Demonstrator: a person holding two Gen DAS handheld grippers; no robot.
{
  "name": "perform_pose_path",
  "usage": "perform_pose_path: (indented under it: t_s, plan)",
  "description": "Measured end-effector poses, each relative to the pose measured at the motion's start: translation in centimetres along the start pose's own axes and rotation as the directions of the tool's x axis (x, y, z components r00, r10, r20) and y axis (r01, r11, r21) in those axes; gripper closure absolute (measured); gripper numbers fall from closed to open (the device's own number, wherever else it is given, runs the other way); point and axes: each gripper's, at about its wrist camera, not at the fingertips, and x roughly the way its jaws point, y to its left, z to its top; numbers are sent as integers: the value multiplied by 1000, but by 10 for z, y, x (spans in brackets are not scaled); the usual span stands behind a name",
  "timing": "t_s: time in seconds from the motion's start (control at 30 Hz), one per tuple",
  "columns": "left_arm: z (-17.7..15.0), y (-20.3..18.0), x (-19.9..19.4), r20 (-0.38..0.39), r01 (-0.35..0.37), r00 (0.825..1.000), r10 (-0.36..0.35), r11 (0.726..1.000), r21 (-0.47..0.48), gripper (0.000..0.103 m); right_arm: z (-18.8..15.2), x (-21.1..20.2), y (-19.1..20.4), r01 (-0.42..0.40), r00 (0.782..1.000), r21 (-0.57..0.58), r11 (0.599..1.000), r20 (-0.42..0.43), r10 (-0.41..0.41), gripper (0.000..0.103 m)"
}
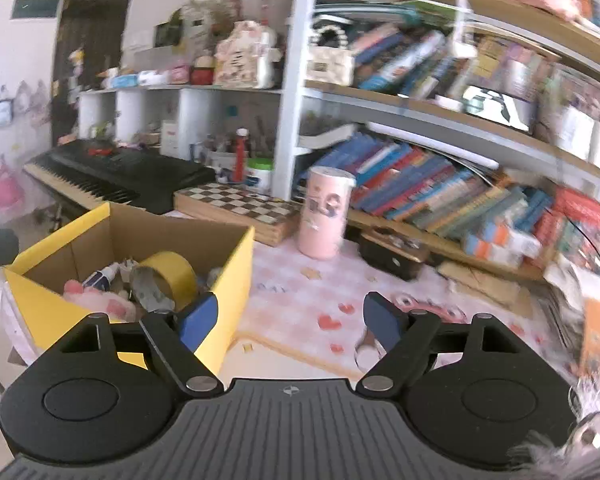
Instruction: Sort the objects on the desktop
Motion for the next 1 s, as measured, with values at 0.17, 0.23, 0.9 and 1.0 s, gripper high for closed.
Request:
perform_pose_path:
  t_s: [0.17,0.23,0.9,1.0]
  plan:
    - [-22,-3,-21,-15,4,1000,-4,1000,6,5,-28,-35,0,68,998,63,996,-16,-67,23]
    - [-30,-5,-28,-25,6,1000,-6,1000,10,4,-40,-48,1,93,995,83,992,-28,-91,22]
    - [-83,-46,-53,-126,46,991,-32,993,104,4,-113,-122,-19,264,957,215,940,-179,-228,11]
    - [-85,-53,-52,-133,52,990,-37,993,107,1,-117,-127,-24,268,956,219,938,-179,-232,8]
